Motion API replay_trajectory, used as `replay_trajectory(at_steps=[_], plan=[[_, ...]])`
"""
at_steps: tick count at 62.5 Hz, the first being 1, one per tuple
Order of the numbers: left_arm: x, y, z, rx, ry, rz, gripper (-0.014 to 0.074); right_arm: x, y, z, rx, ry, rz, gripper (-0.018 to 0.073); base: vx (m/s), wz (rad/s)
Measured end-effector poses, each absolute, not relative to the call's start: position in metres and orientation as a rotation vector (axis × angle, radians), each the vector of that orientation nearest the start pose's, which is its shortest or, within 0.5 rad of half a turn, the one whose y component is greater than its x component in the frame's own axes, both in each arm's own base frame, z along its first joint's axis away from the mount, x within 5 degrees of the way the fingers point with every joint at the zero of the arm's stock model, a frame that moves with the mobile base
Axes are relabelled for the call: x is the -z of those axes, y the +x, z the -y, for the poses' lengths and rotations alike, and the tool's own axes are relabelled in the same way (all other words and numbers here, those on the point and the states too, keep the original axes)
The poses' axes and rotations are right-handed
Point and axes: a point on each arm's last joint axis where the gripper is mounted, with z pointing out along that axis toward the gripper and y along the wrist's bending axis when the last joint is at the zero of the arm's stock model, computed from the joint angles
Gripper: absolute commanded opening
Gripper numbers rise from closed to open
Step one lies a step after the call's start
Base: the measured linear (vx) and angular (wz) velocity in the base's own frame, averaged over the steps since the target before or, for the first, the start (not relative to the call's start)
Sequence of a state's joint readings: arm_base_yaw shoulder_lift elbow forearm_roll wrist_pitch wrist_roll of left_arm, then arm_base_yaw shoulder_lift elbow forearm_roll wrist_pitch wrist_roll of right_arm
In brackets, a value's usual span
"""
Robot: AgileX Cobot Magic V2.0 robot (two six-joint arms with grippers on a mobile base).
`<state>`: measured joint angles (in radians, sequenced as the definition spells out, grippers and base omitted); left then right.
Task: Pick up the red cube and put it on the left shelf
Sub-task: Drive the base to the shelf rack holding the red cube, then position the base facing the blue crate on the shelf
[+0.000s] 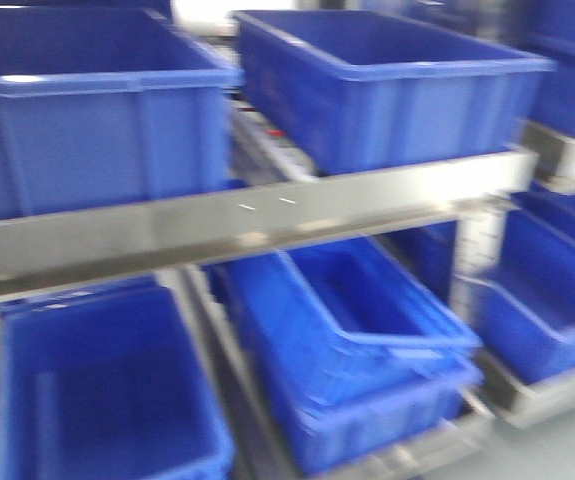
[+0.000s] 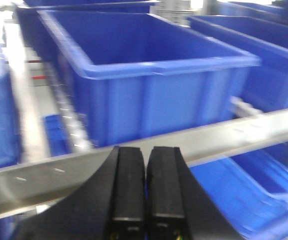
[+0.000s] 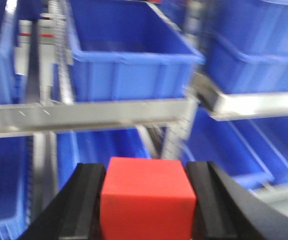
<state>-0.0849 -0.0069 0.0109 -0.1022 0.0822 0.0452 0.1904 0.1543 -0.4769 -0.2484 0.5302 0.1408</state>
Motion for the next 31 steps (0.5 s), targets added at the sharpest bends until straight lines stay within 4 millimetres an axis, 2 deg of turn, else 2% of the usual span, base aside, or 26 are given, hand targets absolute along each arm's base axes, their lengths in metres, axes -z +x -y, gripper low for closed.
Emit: replay_trajectory(at_steps=[22,31], plan=[[-0.2025,0.0561,0.0055,0.118,0.029,-1.570,0.0101,-0.3146,0.0393,0.0040,0.018,-0.128,-1.676,0.0160,0.44,0.68],[-0.2025,0.0561,0.0055,0.118,0.029,-1.570,0.0101,-0.3146,0.0393,0.0040,0.018,-0.128,-1.676,0.0160,0.33,0.48]])
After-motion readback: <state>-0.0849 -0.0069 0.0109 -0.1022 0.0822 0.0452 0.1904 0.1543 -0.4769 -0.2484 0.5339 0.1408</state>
